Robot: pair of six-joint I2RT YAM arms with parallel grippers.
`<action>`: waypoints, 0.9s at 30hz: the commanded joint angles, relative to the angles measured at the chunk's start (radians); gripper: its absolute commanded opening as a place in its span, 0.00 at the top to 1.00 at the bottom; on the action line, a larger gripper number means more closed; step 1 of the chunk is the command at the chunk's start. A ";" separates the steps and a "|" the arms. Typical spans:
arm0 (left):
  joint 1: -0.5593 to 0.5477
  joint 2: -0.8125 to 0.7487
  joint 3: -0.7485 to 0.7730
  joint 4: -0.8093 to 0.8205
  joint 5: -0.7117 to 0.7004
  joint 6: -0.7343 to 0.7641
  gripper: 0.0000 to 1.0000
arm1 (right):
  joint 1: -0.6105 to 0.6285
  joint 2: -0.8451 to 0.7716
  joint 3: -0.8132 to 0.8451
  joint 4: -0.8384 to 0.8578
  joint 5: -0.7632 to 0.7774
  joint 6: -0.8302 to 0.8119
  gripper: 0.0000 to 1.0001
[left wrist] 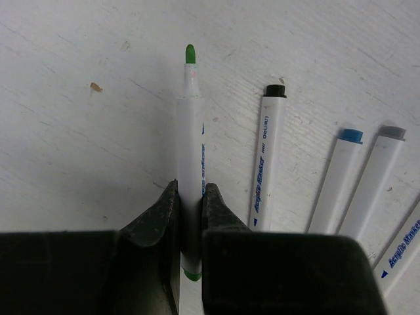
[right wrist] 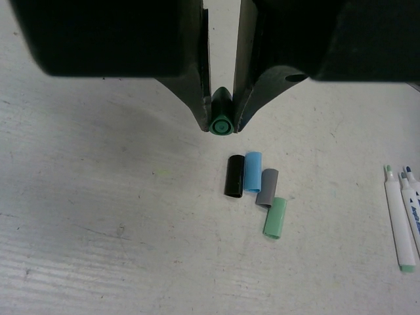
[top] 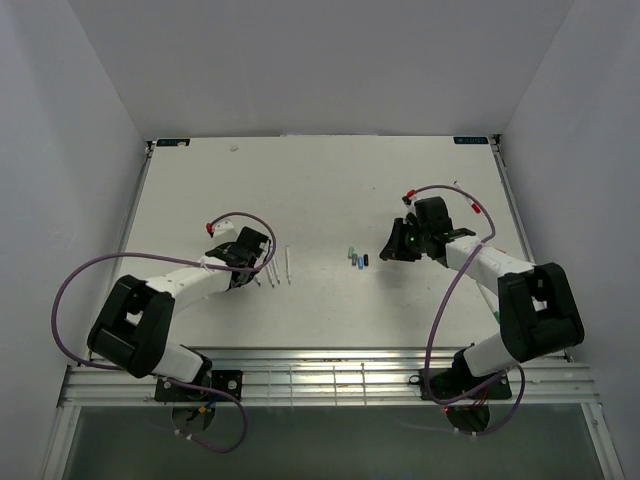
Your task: Open the pen caps
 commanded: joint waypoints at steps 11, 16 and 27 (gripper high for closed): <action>0.024 0.036 -0.056 0.175 0.112 0.047 0.70 | 0.000 0.134 0.028 0.095 -0.053 0.009 0.83; 0.026 0.033 -0.066 0.197 0.144 0.044 0.65 | 0.000 0.151 0.023 0.106 -0.050 0.015 0.81; 0.026 0.028 -0.098 0.221 0.193 0.016 0.58 | 0.010 0.192 0.040 0.118 -0.059 0.026 0.73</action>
